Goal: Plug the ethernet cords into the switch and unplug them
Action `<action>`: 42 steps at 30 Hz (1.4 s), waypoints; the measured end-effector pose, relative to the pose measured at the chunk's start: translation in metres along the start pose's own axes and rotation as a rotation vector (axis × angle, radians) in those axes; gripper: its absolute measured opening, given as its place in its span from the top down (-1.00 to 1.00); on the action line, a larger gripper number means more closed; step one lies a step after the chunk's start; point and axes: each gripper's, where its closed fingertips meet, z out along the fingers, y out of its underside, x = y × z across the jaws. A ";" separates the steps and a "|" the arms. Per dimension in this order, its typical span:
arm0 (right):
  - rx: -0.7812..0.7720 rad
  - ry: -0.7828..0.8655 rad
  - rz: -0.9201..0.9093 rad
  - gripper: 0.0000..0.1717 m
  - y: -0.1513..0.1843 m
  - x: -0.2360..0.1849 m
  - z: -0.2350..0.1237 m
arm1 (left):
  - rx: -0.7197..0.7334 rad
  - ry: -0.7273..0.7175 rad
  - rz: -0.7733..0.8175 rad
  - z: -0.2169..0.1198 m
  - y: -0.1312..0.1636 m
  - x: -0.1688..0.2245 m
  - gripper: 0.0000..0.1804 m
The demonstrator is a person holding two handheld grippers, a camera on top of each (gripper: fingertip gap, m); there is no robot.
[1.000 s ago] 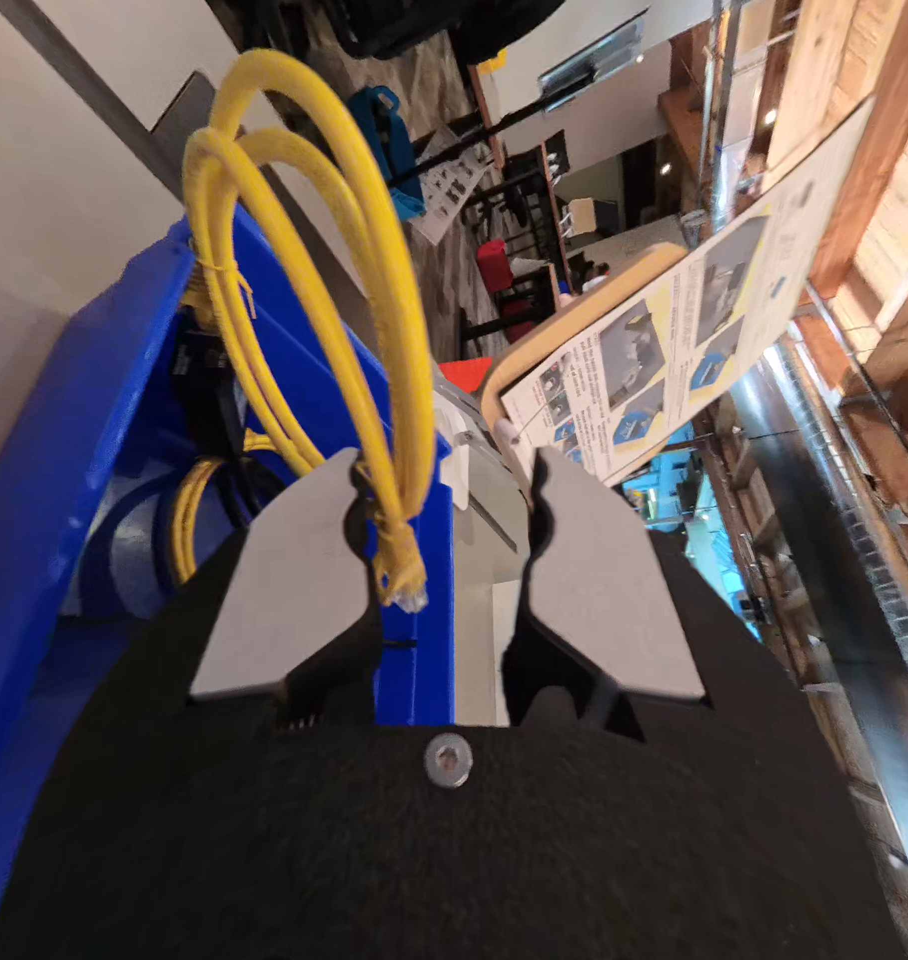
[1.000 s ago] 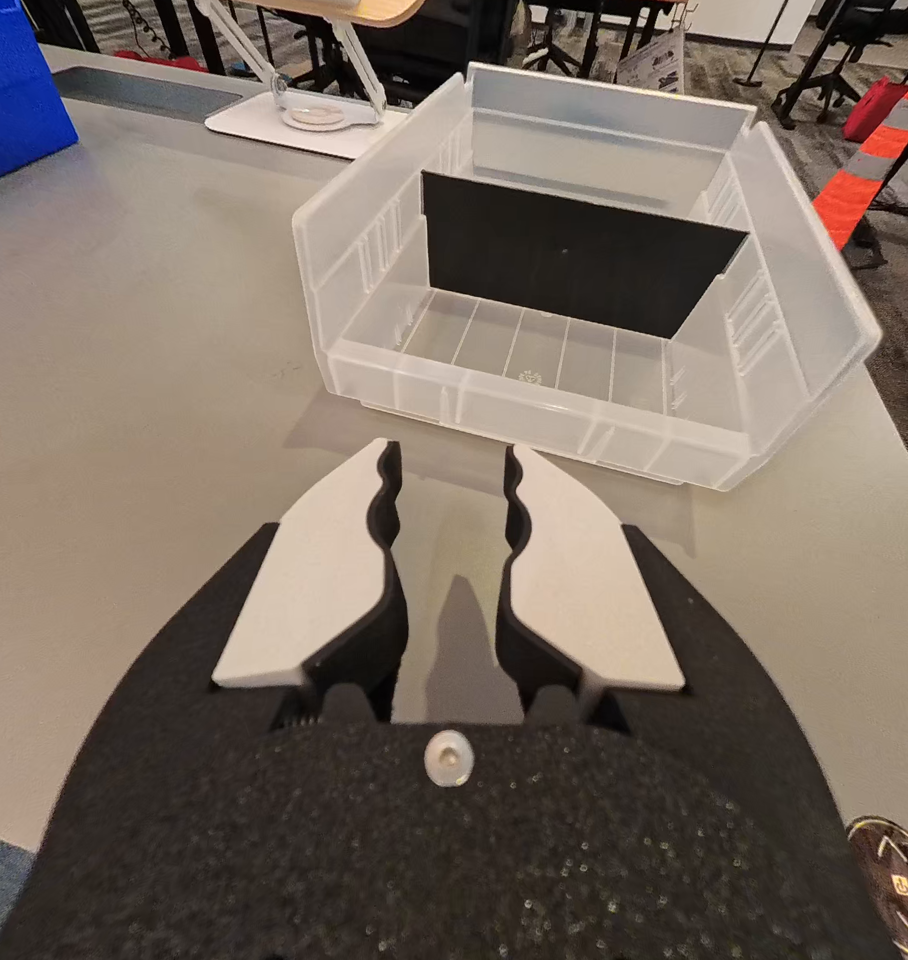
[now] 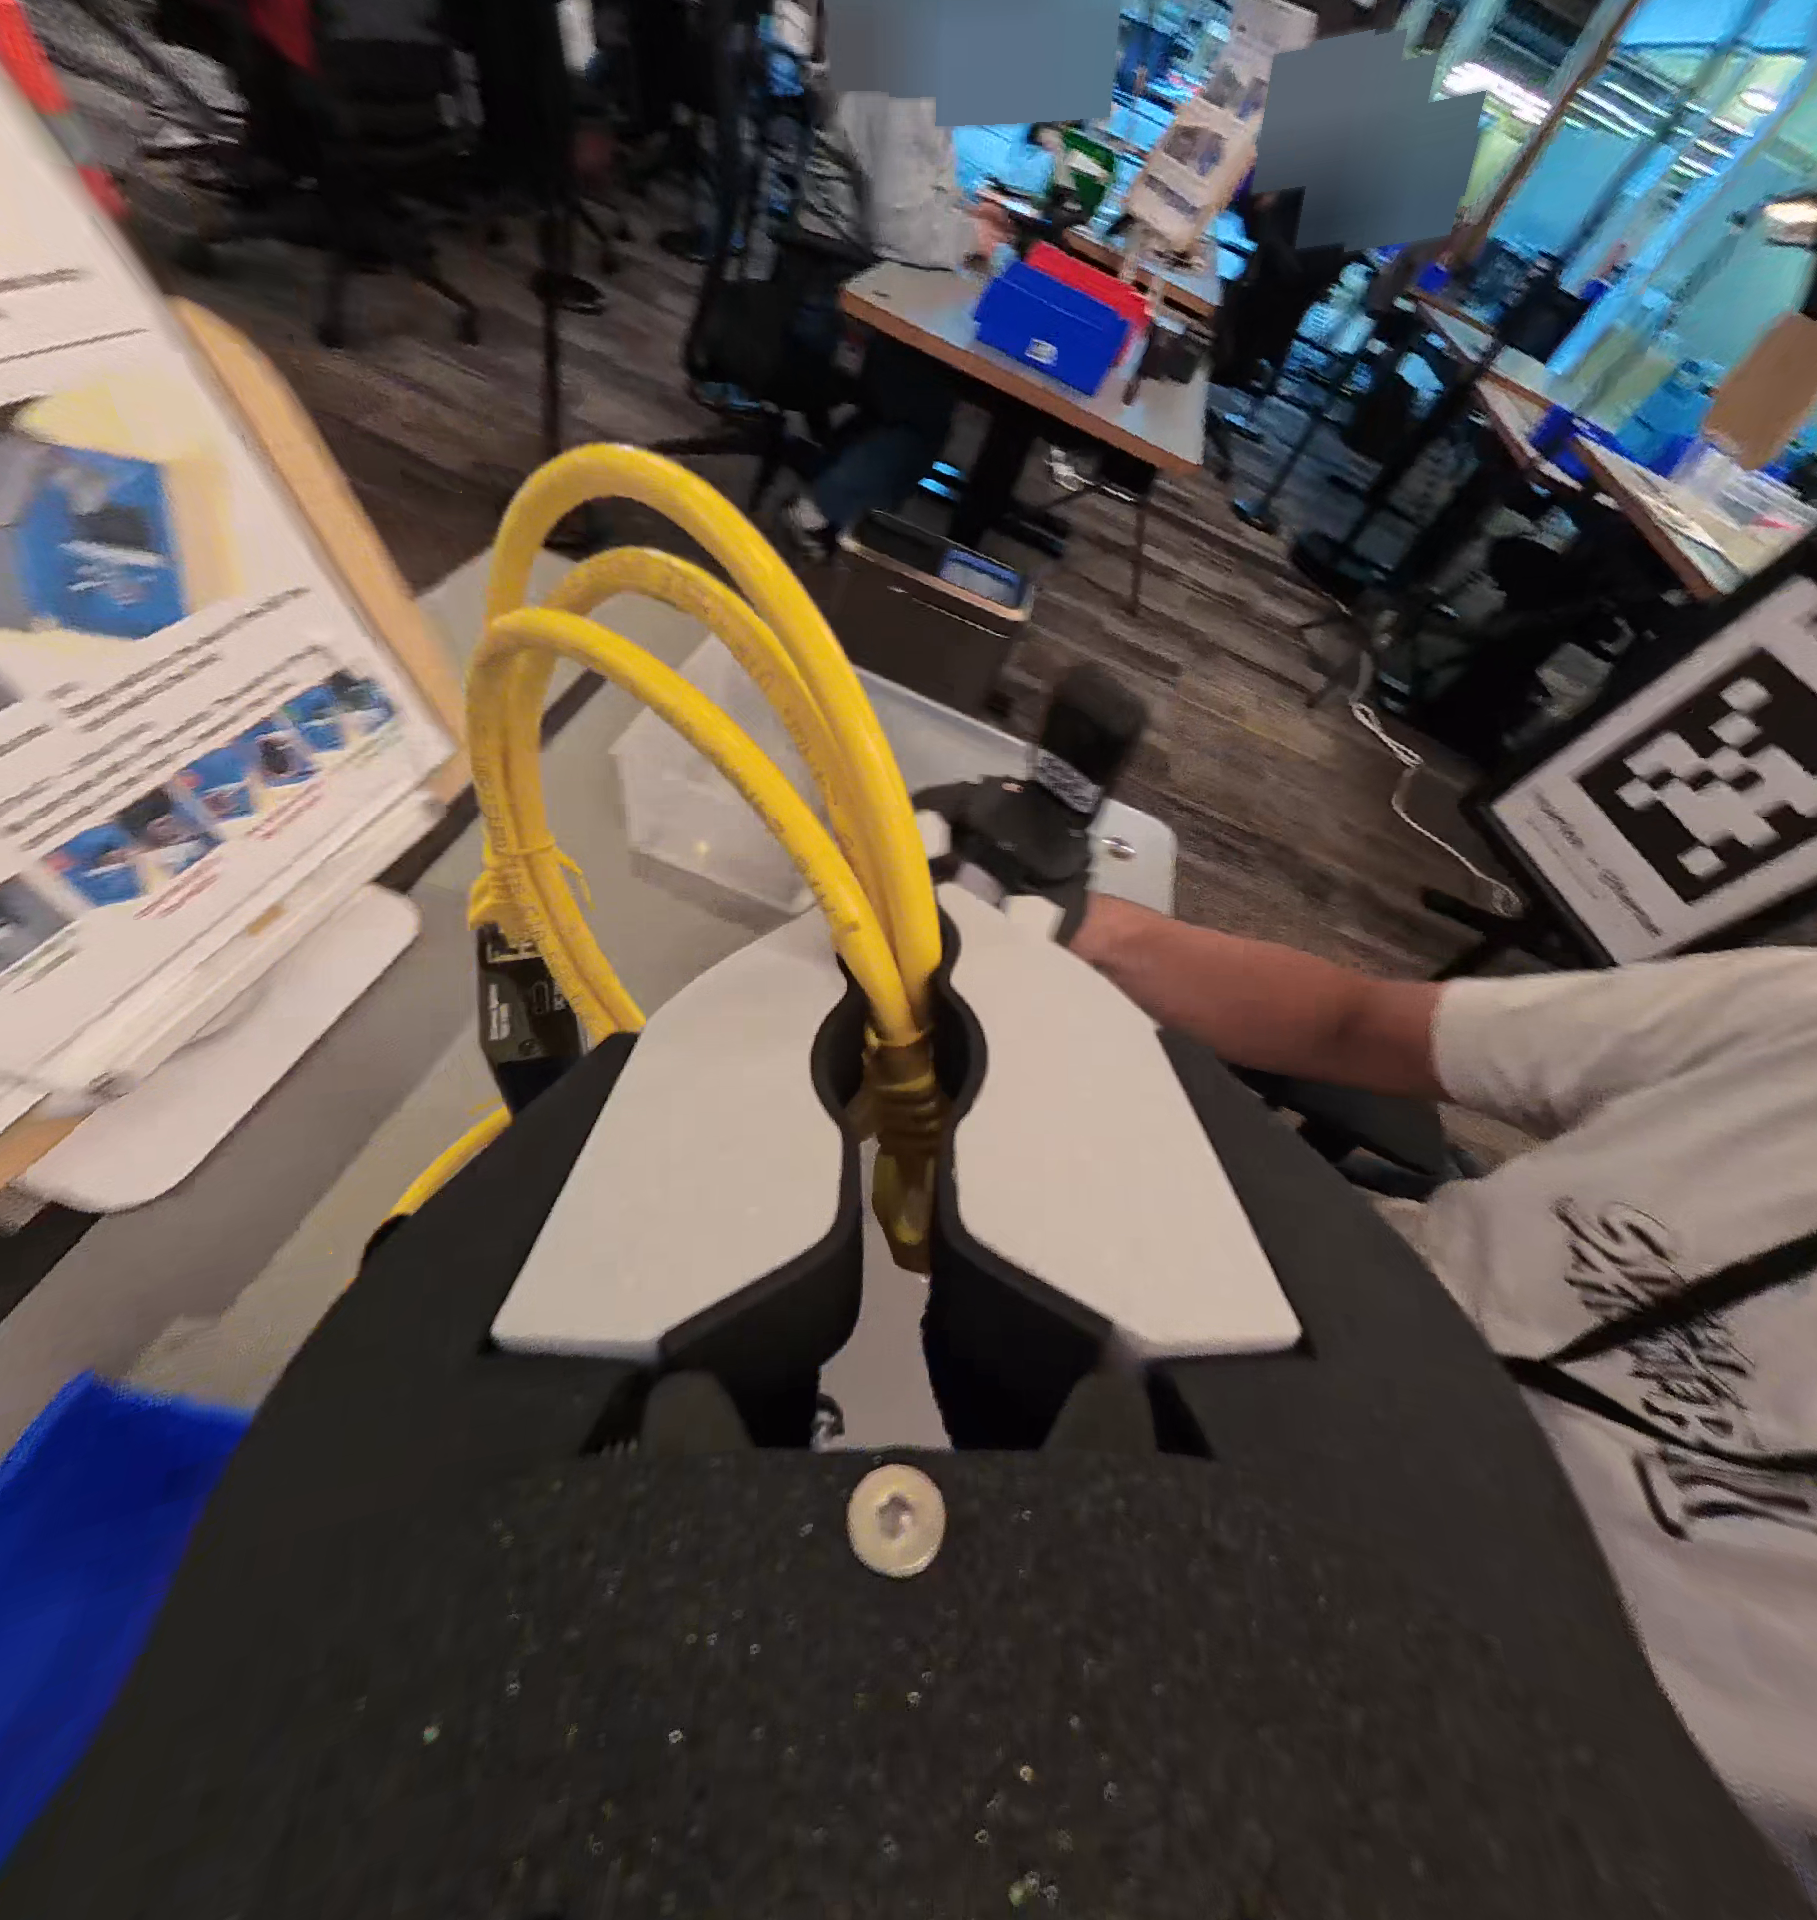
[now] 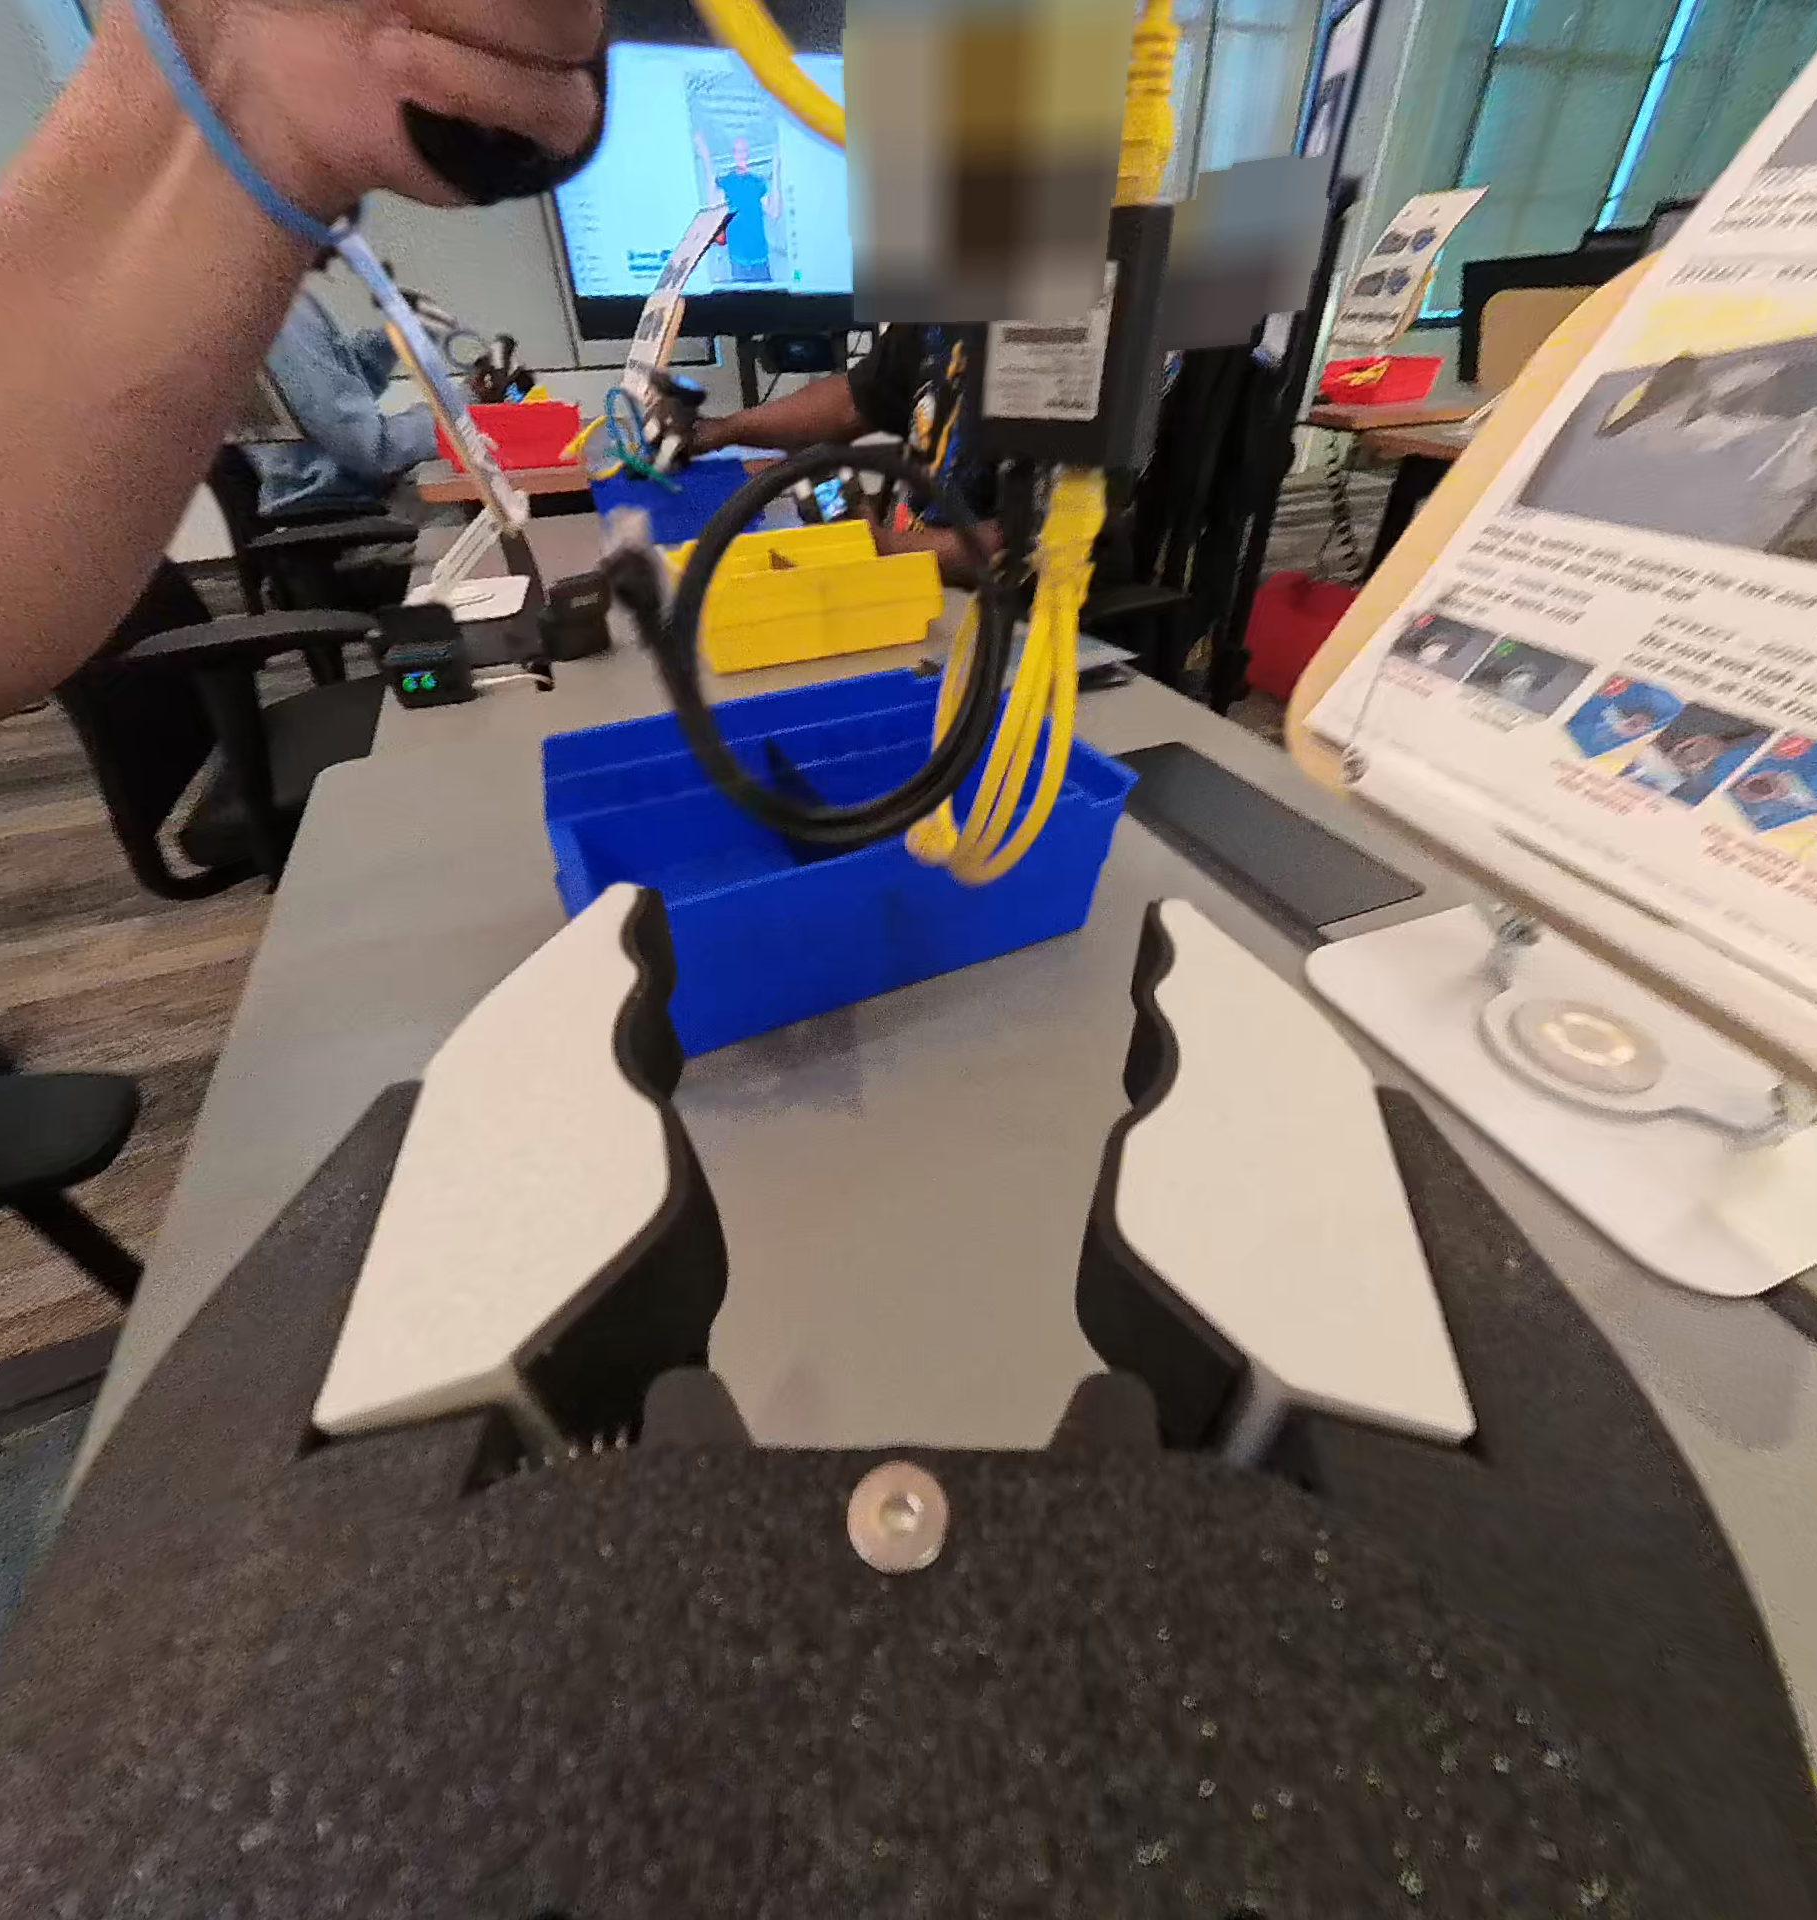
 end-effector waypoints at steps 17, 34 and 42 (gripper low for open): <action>0.160 -0.285 0.016 0.48 -0.020 0.003 -0.011 | -0.234 0.386 0.192 0.128 0.039 0.096 0.91; -0.129 0.166 -0.555 0.69 0.016 0.025 -0.034 | -0.128 0.242 0.193 0.084 0.081 0.086 0.45; -0.288 0.265 -0.711 0.69 0.041 0.033 -0.019 | -0.088 -0.498 0.588 0.083 0.117 0.057 0.49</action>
